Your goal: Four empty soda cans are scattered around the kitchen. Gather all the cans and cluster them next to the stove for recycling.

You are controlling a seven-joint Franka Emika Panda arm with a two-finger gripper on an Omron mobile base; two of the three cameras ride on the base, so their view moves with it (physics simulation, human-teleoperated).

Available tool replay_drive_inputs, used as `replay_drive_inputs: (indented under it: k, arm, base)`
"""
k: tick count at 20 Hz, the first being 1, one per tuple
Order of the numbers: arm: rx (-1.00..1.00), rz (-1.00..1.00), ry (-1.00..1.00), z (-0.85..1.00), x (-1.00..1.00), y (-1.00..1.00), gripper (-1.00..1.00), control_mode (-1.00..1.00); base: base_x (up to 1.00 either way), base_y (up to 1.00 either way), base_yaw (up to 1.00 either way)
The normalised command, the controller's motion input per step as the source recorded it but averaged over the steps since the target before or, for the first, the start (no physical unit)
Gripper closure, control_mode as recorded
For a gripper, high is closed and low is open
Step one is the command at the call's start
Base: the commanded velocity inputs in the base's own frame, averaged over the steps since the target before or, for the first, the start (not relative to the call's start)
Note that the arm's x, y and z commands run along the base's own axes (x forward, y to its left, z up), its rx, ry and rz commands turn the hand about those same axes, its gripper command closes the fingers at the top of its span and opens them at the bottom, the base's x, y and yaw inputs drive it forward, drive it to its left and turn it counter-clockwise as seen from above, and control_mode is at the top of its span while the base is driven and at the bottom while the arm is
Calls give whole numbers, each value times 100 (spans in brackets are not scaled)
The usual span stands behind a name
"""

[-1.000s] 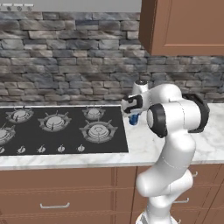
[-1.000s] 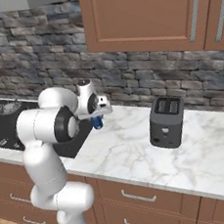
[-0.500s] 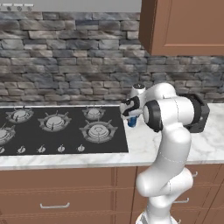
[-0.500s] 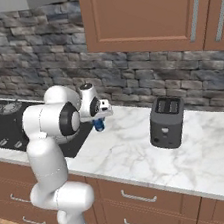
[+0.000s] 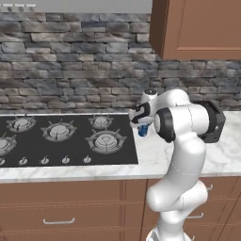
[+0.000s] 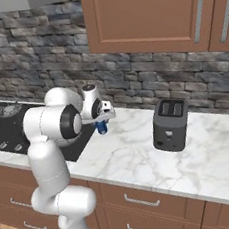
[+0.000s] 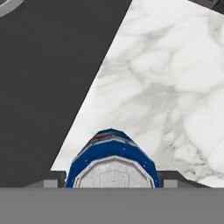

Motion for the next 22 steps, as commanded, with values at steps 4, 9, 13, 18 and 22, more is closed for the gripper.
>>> replay_drive_inputs:
  k: [4, 9, 13, 18, 22]
  arm:
    - [3, 0, 0, 36, 0, 0, -100, -100]
    - [0, 0, 0, 62, -22, 0, -100, -100]
    - [0, -3, -4, 80, -53, 0, -100, -100]
    - [1, -5, -3, 85, -56, 3, -100, -100]
    - [6, -15, -7, 71, -75, 2, -100, -100]
  base:
    - [0, 0, 0]
    - [0, 0, 0]
    - [0, 0, 0]
    - [0, 0, 0]
    - [0, 0, 0]
